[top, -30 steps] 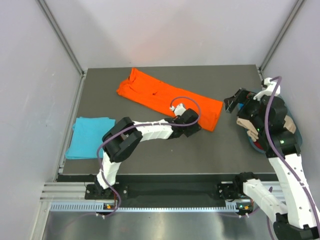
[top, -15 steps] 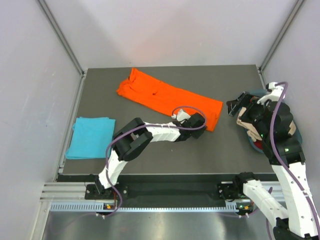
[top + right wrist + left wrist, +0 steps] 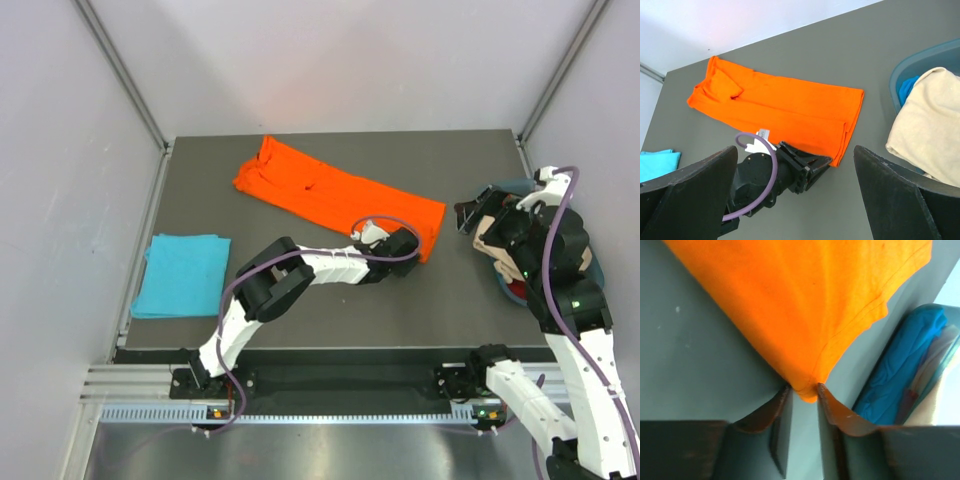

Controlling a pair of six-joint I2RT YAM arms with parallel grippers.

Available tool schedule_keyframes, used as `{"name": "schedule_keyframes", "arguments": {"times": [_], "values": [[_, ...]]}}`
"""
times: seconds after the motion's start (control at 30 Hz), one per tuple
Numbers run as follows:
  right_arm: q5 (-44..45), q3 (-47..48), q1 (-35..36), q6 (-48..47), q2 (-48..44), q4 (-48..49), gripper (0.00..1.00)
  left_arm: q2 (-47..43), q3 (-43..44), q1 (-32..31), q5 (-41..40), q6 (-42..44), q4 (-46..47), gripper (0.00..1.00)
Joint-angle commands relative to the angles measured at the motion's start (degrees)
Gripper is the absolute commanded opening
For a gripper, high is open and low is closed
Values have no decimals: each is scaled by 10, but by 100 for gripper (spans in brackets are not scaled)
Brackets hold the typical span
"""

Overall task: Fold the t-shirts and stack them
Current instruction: Fold the tshirt

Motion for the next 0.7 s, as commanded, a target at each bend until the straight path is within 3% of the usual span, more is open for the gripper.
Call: {"name": "schedule_keyframes", "arguments": {"times": [0.0,0.17,0.37,0.67], "values": [[5,13,-3,-7,-2,12,100,6,9,-5,-18,-21,-22,30],[6,8,-2,-7,0,13,100,-10,-5,-5,-22,-10,-30,0],[3,9,-3,-4,10,12,100,-79,-65,-8,-11,25,-65,0],[-13,-3,-3,-2,42,8,100,-255,-305,-19,24,41,-110,0]]}}
